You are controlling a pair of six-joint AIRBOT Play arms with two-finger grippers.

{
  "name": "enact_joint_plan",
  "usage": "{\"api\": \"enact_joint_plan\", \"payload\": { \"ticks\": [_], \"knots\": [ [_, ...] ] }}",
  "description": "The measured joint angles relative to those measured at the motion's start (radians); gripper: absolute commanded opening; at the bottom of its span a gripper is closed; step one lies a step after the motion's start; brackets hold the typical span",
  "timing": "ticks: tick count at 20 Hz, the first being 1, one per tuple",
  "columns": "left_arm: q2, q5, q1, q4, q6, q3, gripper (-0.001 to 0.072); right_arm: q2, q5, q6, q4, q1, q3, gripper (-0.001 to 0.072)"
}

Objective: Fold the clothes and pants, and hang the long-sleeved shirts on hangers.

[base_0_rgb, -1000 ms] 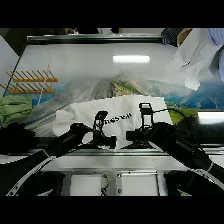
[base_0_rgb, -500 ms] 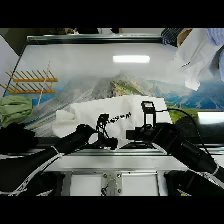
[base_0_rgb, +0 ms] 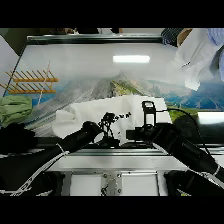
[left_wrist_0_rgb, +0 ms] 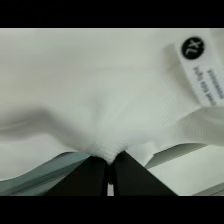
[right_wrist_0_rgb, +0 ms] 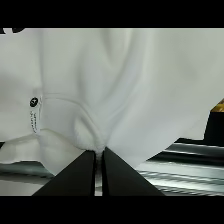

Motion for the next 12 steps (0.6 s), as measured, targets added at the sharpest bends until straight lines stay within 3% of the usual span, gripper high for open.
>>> {"api": "enact_joint_plan", "payload": {
  "ticks": [5, 9, 12],
  "knots": [
    [0.094, -0.159, 0.087, 0.087, 0.101, 0.251, 0.0019, 0.009, 0.082, -0.168, -0.008, -0.08, 0.165, 0.0034],
    [0.214, -0.215, 0.143, 0.1, 0.187, 0.581, 0.0019, 0.009, 0.153, -0.352, -0.016, -0.175, 0.512, 0.0034],
    [0.253, -0.229, 0.156, 0.064, 0.248, 0.866, 0.0019, -0.003, 0.174, -0.423, -0.021, -0.199, 0.784, 0.0034]
  ]
}}
